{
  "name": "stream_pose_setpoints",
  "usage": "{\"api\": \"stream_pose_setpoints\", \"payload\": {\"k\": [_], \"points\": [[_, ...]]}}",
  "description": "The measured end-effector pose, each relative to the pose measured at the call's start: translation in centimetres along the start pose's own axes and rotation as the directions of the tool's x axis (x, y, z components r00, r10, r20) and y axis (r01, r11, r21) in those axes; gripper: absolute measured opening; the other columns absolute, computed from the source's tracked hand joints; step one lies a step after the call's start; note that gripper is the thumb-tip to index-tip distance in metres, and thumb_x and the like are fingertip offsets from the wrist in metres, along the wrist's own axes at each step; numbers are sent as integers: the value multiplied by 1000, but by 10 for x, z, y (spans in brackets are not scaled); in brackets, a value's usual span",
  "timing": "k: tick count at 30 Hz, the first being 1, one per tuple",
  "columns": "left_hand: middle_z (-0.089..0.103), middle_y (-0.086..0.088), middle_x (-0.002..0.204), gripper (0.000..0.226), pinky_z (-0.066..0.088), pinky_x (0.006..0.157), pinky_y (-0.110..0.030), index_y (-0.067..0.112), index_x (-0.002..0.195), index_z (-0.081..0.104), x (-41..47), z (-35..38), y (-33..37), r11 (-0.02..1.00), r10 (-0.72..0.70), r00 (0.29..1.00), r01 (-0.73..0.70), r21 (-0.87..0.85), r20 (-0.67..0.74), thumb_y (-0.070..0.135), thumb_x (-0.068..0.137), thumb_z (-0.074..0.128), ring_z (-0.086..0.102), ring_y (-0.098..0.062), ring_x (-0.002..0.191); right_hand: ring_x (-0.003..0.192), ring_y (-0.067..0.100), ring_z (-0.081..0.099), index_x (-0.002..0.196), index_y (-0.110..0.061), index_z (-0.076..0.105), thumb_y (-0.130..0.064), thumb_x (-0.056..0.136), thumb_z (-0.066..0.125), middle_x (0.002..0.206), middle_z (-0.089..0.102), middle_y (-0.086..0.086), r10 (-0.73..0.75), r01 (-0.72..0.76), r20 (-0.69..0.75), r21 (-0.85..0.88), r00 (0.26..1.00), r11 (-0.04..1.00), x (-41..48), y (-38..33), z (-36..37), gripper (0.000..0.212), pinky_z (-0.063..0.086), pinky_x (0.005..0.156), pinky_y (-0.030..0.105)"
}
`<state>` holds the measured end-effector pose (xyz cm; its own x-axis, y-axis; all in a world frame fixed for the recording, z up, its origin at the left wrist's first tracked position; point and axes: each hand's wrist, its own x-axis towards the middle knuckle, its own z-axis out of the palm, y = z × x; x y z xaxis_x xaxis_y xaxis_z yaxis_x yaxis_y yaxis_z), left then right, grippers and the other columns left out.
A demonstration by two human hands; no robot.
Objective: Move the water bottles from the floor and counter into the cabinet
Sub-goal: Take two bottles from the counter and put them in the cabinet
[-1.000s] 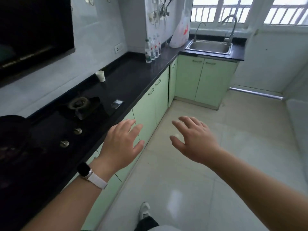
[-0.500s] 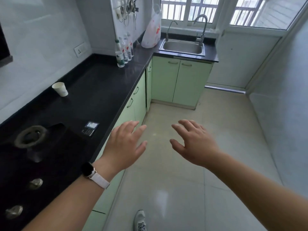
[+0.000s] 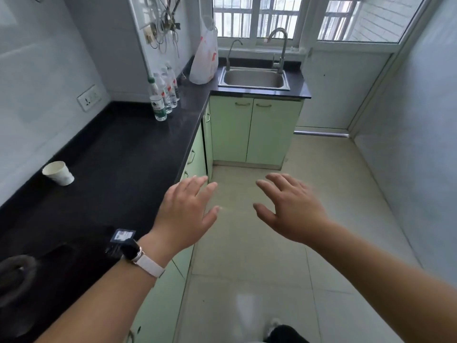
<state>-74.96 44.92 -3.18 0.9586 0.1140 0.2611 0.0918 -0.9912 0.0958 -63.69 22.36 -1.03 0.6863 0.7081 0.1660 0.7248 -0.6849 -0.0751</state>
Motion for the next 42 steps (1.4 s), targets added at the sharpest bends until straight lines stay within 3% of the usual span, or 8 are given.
{"api": "stream_pose_setpoints", "payload": {"k": [20,26,34,42], "points": [[59,-6,133,55,44,100,-51,18,130,61,284,63,36,989,-63,998,63,133,-2,48,88,43,53,-29,126,115,32,58,124,-17,62,-56,87,40,121,63,11,-101,110,-104,82,989,991,232,213,35,59,47,93,41],[61,-8,130,54,46,96,-51,17,128,63,336,80,35,987,-89,996,89,137,-8,47,87,45,55,-31,123,126,32,49,133,-19,55,-58,89,35,134,56,11,-160,164,-57,91,986,982,287,244,32,62,39,102,43],[61,-8,131,54,45,97,-51,16,129,62,388,104,-22,980,-137,990,139,139,-26,48,88,45,54,-31,124,127,33,48,132,-20,55,-59,89,33,135,55,10,-185,185,-8,103,983,977,366,257,51,63,38,102,44],[62,-9,129,53,45,96,-50,16,126,63,461,134,-128,976,-193,981,196,99,-33,48,87,45,55,-33,123,127,32,49,134,-20,54,-59,89,32,136,55,10,-202,201,47,26,978,979,484,246,73,64,39,103,44]]}}
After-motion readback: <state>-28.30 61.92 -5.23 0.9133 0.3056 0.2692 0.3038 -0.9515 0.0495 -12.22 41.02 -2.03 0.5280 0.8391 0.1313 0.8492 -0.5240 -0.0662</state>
